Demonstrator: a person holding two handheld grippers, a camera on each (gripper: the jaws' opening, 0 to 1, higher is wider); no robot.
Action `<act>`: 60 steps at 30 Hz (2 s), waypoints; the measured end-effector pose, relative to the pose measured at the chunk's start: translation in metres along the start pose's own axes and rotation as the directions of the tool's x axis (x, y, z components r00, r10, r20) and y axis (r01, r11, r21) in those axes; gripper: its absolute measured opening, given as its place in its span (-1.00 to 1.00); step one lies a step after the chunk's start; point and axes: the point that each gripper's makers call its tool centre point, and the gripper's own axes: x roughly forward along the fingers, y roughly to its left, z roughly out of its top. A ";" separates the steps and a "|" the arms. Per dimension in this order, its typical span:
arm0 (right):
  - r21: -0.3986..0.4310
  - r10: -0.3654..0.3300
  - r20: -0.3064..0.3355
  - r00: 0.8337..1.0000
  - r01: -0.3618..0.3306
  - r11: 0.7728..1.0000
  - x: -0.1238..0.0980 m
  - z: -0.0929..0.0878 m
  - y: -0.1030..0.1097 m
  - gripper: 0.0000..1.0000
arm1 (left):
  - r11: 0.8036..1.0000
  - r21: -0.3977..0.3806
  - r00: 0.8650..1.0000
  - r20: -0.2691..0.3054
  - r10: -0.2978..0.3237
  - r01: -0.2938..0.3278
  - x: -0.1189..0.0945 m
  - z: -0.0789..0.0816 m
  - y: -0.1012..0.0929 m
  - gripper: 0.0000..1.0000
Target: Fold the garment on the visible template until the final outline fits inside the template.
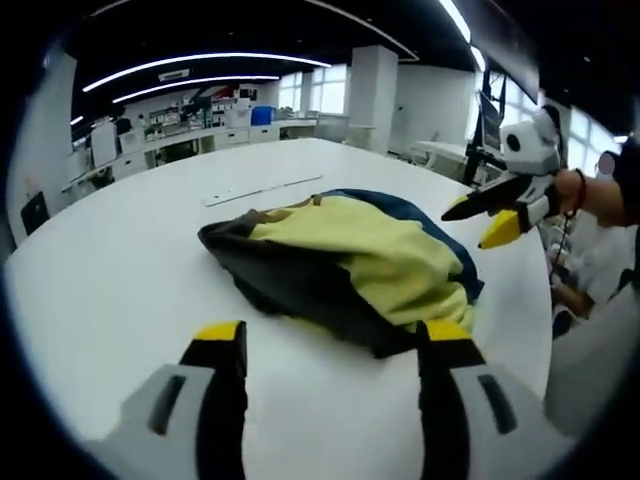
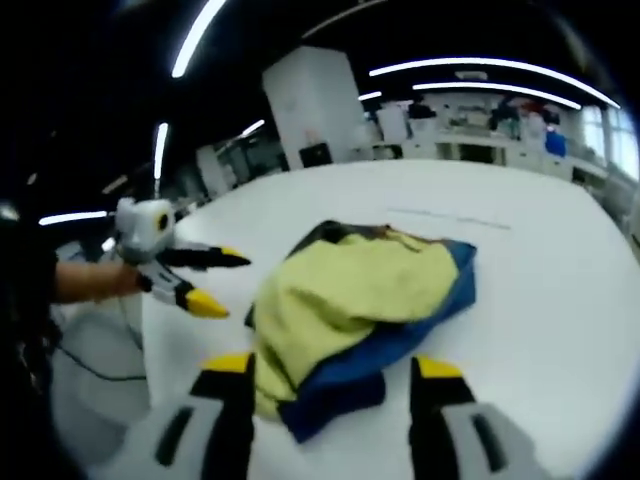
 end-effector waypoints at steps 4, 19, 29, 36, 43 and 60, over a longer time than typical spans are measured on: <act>-0.020 -0.001 0.021 1.000 0.002 1.000 0.001 -0.004 0.004 -0.05 | 0.999 -0.012 0.999 -0.032 -0.036 0.036 0.003 -0.008 -0.013 0.04; 0.010 -0.050 0.029 0.998 0.049 0.999 0.005 -0.033 0.011 -0.71 | 0.999 -0.010 0.998 -0.056 -0.033 0.032 0.018 -0.021 -0.020 -0.50; 0.019 -0.083 0.044 0.996 0.082 0.996 0.010 -0.039 0.016 -0.99 | 0.999 -0.034 0.998 -0.054 -0.042 0.041 0.027 -0.023 -0.023 -0.85; 0.067 -0.095 0.105 0.990 0.089 0.994 0.007 -0.030 0.016 -1.00 | 0.997 -0.047 0.997 -0.043 -0.057 0.055 0.025 -0.024 -0.026 -1.00; 0.048 -0.129 0.119 0.984 0.124 0.991 -0.006 -0.019 0.014 -1.00 | 0.998 -0.060 1.000 0.026 -0.007 0.009 0.010 0.000 -0.014 -1.00; 0.113 -0.202 0.045 0.978 0.196 0.974 -0.042 -0.016 -0.013 -1.00 | 0.987 -0.111 0.992 0.046 0.118 -0.112 -0.041 0.004 0.030 -1.00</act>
